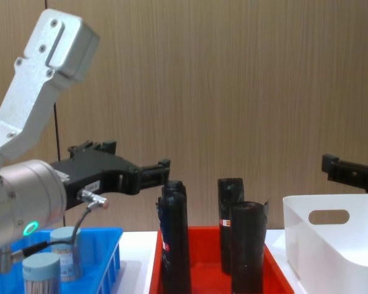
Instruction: Pick the cotton swabs from the blue box and place them into the white box.
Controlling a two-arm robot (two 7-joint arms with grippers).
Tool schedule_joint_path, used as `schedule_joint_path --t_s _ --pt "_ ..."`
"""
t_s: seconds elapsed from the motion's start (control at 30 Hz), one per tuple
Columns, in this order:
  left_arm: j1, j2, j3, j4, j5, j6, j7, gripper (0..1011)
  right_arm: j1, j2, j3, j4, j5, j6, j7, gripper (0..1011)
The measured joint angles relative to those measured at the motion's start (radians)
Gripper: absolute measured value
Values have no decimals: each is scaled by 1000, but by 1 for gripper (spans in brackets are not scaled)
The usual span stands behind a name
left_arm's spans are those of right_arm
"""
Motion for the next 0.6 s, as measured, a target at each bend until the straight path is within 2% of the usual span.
schedule_joint_path --t_s 0.37,0.6 --pt "8 14 -23 8 -62 73 12 1004 0 0 0 0 0 0 0 1002" --pt "16 21 -44 15 -124 139 64 1004 0 0 0 0 0 0 0 1002"
